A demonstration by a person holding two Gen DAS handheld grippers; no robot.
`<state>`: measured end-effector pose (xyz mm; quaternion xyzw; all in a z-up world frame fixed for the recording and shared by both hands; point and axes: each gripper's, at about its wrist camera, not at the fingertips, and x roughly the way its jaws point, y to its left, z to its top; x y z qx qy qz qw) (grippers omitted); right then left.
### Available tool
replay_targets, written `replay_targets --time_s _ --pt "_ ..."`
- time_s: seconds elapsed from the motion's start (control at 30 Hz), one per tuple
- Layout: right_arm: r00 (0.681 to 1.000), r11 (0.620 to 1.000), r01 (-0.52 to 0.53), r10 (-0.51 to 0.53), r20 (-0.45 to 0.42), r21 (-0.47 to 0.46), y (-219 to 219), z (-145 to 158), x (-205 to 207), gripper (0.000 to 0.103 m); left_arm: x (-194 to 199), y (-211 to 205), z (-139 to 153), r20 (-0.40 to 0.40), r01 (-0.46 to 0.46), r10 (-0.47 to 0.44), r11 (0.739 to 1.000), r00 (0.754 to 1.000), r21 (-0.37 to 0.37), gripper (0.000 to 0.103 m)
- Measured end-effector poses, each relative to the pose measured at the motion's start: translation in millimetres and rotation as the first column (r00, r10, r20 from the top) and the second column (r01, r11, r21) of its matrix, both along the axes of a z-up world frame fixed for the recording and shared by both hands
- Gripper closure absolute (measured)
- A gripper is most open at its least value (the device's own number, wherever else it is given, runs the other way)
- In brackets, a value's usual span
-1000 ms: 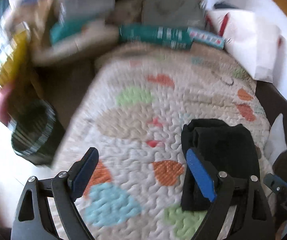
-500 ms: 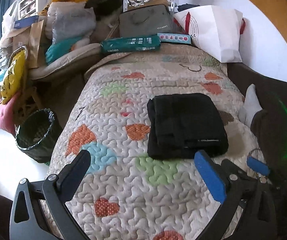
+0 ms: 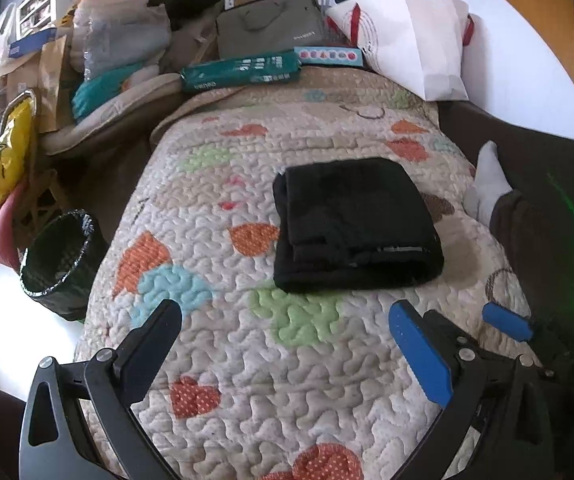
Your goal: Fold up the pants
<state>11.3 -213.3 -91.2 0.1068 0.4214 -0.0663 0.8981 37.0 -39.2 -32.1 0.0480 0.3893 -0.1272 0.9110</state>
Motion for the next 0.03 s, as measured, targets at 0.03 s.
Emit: replay_targets --time_s 0.03 --pt "1.0 1.0 0.003 -0.003 -0.014 0.004 0.1 -3.3 -1.4 0.027 -1.5 -1.3 -1.2 0.002 0.003 -0.003 1.0 1.0 0.008 0.0"
